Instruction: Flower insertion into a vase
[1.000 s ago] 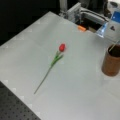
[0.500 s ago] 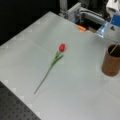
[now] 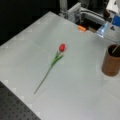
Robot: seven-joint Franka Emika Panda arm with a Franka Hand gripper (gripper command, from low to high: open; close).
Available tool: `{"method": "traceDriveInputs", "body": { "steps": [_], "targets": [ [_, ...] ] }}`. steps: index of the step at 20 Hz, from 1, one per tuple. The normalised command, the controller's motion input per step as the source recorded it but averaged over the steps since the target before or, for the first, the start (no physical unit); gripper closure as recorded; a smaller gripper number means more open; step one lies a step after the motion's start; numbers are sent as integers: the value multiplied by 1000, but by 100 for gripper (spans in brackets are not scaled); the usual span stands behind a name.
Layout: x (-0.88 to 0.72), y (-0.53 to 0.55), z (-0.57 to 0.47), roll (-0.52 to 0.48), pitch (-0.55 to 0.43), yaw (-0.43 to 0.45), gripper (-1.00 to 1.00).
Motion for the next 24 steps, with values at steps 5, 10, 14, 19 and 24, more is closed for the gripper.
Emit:
{"method": "traceDriveInputs", "body": {
  "steps": [5, 10, 14, 19, 24],
  "targets": [
    [290, 144, 56, -27, 397, -40, 100],
    [344, 136, 4, -101, 495, -42, 100],
    [336, 127, 13, -97, 409, -55, 100],
    [246, 124, 9, -110, 271, -50, 100],
    [208, 110, -96, -133, 120, -45, 100]
  ]
}}
